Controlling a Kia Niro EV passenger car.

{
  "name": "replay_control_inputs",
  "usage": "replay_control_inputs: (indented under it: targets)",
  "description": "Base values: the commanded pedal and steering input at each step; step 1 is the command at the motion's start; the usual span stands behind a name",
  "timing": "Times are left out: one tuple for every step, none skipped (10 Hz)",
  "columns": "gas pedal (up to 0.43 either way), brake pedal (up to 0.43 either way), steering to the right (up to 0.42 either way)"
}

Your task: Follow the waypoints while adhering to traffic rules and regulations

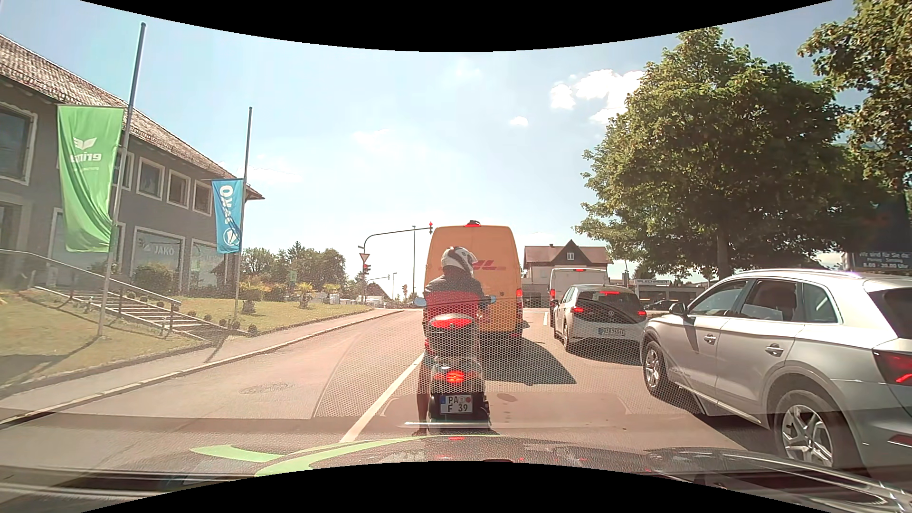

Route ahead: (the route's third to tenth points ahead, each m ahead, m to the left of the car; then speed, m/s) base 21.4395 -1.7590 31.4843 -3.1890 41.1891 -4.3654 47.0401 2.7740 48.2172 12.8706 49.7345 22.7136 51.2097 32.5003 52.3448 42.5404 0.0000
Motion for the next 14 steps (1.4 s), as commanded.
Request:
replay_control_inputs:
  targets:
    - [0.0, 0.244, 0.024]
    - [0.0, 0.25, 0.024]
    - [0.0, 0.25, 0.024]
    - [0.0, 0.25, 0.024]
    - [0.0, 0.244, 0.024]
    - [0.0, 0.244, 0.024]
    - [0.0, 0.244, 0.024]
    - [0.0, 0.244, 0.024]
    - [0.0, 0.25, 0.024]
    - [0.0, 0.25, 0.024]
    - [0.0, 0.25, 0.024]
    - [0.0, 0.244, 0.024]
    - [0.0, 0.244, 0.024]
    - [0.0, 0.25, 0.024]
